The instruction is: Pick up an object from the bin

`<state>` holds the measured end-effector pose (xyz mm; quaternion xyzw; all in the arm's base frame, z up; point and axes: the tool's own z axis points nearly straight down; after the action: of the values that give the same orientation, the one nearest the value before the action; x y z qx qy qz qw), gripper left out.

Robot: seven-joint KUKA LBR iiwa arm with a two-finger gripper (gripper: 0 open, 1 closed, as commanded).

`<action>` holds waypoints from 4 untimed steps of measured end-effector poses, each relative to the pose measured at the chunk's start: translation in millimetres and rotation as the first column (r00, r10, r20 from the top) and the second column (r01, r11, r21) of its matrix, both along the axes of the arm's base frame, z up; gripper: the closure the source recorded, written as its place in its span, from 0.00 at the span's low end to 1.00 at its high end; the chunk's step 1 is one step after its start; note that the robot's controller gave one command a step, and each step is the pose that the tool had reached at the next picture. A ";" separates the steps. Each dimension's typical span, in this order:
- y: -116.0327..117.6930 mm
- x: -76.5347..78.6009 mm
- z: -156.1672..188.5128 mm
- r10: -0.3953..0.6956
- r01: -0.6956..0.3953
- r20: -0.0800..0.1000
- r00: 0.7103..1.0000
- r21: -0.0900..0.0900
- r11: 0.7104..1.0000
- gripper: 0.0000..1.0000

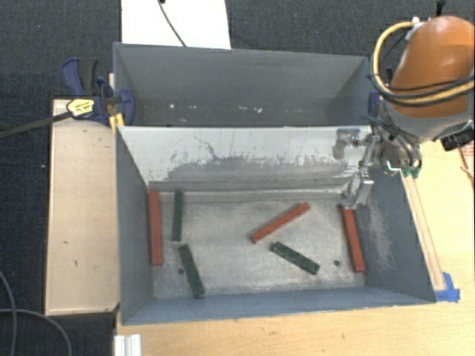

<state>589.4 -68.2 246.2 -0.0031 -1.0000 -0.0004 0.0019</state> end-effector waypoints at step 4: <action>62.3 -17.8 -176.8 -0.045 0.045 0.004 0.999 0.000 0.999 0.00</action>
Offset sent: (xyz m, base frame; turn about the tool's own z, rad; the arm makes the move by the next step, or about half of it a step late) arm -0.0122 0.0759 -0.1762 0.0405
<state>571.6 -6.0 69.5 -0.0258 -0.9997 -0.0002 0.0000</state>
